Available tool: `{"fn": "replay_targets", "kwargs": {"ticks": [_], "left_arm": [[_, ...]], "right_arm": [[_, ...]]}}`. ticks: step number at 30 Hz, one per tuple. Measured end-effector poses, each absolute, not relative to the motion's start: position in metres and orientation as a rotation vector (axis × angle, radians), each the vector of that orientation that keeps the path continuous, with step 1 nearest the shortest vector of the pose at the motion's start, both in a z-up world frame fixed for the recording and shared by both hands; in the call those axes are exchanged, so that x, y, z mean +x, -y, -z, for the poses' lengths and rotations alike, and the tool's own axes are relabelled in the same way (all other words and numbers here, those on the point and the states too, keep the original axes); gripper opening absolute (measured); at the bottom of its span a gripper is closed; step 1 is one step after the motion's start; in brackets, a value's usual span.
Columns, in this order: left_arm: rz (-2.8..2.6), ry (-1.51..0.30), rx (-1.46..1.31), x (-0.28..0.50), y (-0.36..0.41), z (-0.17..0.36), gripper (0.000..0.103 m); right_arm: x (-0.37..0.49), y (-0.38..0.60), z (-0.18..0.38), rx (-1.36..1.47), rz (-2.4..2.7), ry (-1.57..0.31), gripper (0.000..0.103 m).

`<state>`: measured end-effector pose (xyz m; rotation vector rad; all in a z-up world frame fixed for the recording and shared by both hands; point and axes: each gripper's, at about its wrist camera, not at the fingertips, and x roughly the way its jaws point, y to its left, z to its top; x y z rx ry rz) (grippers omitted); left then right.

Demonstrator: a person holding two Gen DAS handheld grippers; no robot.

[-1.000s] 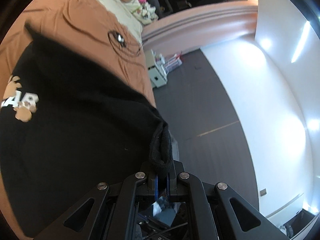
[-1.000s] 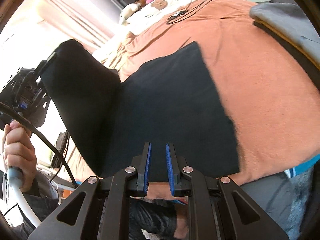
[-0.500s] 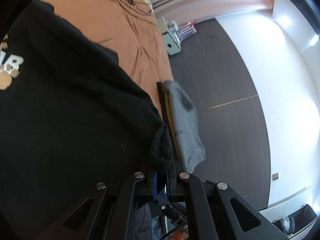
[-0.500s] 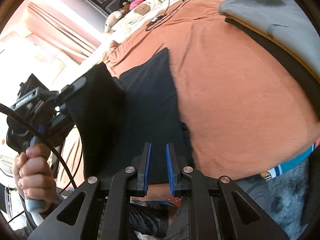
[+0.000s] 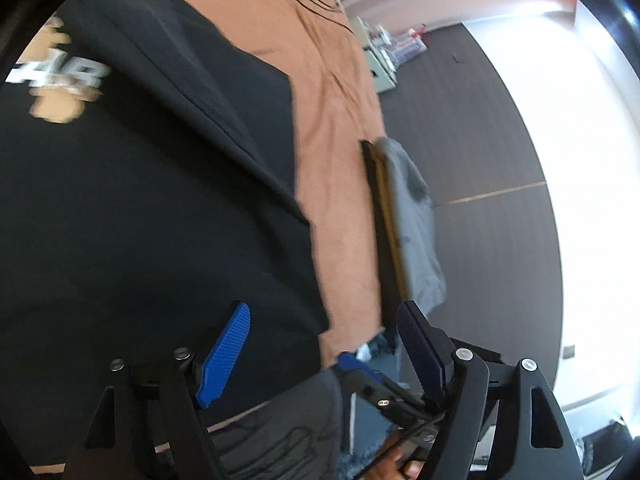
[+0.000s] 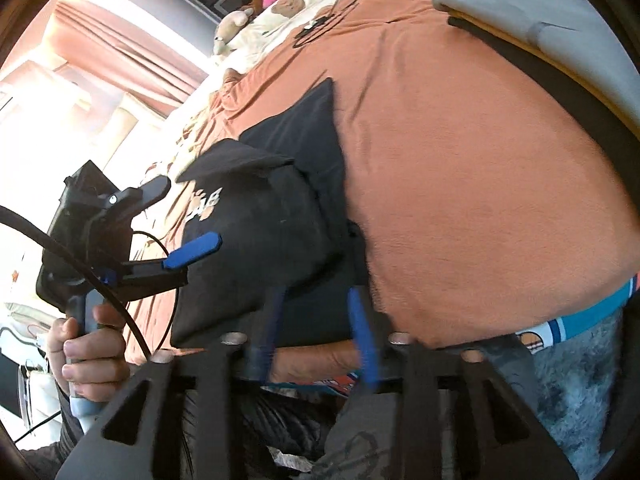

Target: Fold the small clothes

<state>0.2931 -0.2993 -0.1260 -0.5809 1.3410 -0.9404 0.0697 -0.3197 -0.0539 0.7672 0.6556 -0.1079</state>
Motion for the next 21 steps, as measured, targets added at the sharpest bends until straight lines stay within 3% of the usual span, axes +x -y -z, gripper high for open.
{"fn": "replay_targets", "kwargs": {"ticks": [13,21], "left_arm": [[0.749,-1.28,-0.521,0.293,0.204,0.136,0.077],[0.635,-1.241,-0.478,0.287,0.163,0.138,0.076]], "right_arm": [[0.107,0.333,0.077,0.828,0.081,-0.676,0.043],[0.118,0.343,0.076,0.834,0.13,-0.658,0.021]]}}
